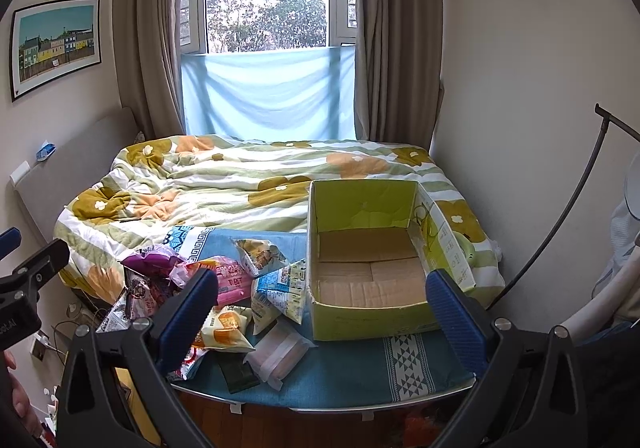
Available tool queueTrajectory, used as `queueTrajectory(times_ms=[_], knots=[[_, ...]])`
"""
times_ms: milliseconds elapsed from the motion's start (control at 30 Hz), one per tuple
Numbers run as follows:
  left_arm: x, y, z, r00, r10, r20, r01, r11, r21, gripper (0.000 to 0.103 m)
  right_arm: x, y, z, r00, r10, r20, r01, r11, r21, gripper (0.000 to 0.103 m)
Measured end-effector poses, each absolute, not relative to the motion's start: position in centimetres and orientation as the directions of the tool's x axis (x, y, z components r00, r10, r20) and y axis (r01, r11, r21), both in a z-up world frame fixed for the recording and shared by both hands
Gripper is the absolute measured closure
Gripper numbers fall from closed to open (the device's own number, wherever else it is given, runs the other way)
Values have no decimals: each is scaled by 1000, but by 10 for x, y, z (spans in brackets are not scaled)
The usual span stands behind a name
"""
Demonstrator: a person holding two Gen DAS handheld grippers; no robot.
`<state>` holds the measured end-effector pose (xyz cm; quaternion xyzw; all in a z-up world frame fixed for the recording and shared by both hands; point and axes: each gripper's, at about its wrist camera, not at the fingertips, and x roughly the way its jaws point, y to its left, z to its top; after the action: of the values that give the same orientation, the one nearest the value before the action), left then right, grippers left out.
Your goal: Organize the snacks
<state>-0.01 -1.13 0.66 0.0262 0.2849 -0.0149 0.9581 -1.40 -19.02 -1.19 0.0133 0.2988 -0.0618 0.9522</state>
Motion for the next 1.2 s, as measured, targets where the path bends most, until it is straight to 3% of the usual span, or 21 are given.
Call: queueTrajectory(times_ms=[700,933,1200], knots=[[5,3,4,827,-1,-562,21,999,30,1,-12,-188,-16,811,-95,-577,117,993,0,0],[19,25,-28,749,-20,-662,39,999,13,1,4,-184,-42,777,-27,-629,73,996,46,0],[46,34,-113,600,-97,-794,81,995,-60,1,35,-160,-99,703,19,-711,25,998,52,0]])
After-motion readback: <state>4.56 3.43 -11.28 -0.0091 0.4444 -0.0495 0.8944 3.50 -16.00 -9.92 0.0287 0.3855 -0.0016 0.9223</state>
